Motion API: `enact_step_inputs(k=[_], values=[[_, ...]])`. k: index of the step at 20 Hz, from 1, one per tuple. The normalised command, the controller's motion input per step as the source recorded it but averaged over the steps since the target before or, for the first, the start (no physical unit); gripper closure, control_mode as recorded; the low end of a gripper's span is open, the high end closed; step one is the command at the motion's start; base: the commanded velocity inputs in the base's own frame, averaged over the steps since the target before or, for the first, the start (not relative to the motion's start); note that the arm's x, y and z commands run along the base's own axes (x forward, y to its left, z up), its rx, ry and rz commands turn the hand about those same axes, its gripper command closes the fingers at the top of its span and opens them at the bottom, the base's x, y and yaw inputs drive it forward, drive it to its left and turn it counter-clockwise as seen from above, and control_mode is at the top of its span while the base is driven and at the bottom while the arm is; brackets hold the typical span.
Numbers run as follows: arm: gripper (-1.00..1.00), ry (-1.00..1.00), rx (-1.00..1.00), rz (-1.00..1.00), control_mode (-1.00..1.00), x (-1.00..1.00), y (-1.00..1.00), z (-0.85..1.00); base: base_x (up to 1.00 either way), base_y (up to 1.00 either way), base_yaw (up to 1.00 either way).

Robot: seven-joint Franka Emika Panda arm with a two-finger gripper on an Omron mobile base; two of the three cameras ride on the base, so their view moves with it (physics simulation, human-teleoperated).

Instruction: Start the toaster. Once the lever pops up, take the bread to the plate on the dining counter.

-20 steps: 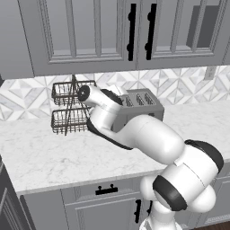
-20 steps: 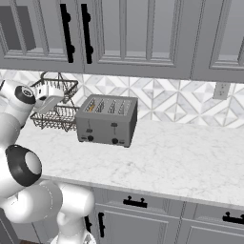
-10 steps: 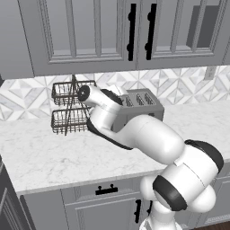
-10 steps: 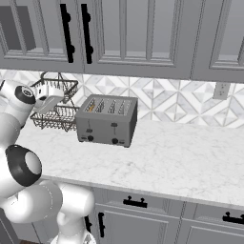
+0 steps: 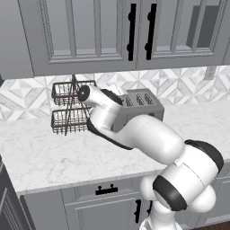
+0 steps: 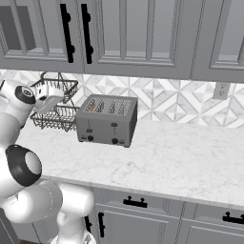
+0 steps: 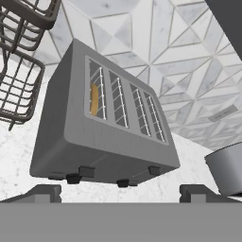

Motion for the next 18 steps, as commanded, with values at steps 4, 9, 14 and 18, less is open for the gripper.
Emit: enact_step_inputs(k=[4,9,14,18], values=[[-1.0,0.0,0.0,0.0,-1.0,0.0,0.0,0.0,0.0,0.0,0.0],[-1.0,0.0,0.0,0.0,-1.0,0.0,0.0,0.0,0.0,0.0,0.0],[-1.0,0.0,0.0,0.0,-1.0,0.0,0.0,0.0,0.0,0.0,0.0],[-1.0,0.0,0.0,0.0,-1.0,0.0,0.0,0.0,0.0,0.0,0.0]])
